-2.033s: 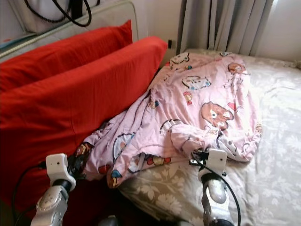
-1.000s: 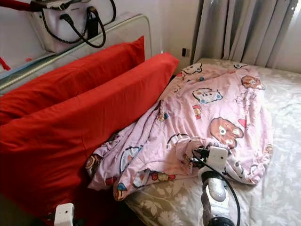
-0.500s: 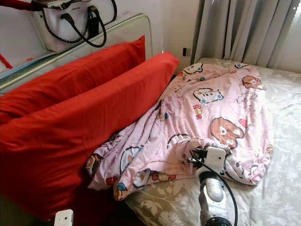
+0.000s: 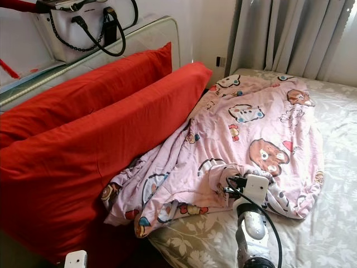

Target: Clean up the room

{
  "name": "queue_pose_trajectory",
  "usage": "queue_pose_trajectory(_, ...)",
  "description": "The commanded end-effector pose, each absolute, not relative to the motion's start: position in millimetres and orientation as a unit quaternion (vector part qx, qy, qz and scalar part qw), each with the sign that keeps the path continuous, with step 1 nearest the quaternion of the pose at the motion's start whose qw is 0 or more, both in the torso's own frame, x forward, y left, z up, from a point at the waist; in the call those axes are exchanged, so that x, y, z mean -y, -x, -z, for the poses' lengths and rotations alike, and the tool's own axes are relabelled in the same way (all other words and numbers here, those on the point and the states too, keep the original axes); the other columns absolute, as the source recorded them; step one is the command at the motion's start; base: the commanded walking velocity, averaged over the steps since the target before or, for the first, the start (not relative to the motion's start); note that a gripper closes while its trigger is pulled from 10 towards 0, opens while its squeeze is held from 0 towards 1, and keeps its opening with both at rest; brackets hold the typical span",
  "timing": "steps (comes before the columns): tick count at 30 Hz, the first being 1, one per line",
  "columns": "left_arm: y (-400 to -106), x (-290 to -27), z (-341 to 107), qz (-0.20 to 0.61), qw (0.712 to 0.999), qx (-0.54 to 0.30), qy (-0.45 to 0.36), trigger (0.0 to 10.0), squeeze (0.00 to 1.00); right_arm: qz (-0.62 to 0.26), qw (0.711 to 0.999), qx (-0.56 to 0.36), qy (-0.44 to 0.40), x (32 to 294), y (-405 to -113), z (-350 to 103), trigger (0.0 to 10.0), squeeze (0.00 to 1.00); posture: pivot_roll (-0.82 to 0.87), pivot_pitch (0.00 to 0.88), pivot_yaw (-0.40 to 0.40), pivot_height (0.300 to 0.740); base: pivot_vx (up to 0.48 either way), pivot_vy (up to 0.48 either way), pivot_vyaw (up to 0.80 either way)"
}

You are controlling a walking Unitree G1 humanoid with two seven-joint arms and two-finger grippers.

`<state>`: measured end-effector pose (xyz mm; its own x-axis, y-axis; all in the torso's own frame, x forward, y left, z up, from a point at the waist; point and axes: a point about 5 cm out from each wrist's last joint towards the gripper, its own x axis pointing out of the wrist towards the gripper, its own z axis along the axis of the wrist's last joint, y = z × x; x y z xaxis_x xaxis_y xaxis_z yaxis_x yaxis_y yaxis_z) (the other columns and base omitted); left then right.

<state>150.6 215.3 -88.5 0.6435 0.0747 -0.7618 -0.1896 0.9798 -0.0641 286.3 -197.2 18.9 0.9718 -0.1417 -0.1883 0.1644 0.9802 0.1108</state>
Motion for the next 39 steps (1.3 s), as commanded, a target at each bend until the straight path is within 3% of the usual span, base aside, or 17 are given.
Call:
queue_pose_trajectory(1, -141.1, -221.6, 91.6, -0.080, 0.895, -0.434, 0.064, 10.0, 0.00, 0.080, 0.991, -0.089, -0.065, 196.3, -286.0, -18.3, 10.0, 0.00, 0.07, 0.000, 0.058, 0.740, 0.000, 0.000, 0.00)
queue_pose_trajectory(11, -140.7, -220.0, 92.0, -0.079, 0.895, -0.433, 0.068, 10.0, 0.00, 0.085, 0.990, -0.091, -0.064, 196.7, -285.3, -17.6, 10.0, 0.00, 0.07, 0.000, 0.059, 0.740, 0.000, 0.000, 0.00)
queue_pose_trajectory(39, -143.5, -219.5, 90.5, -0.073, 0.900, -0.426, 0.065, 10.0, 0.00, 0.105, 0.989, -0.083, -0.060, 202.6, -284.6, -19.4, 10.0, 0.00, 0.07, 0.000, 0.063, 0.740, -0.271, 0.000, 0.00)
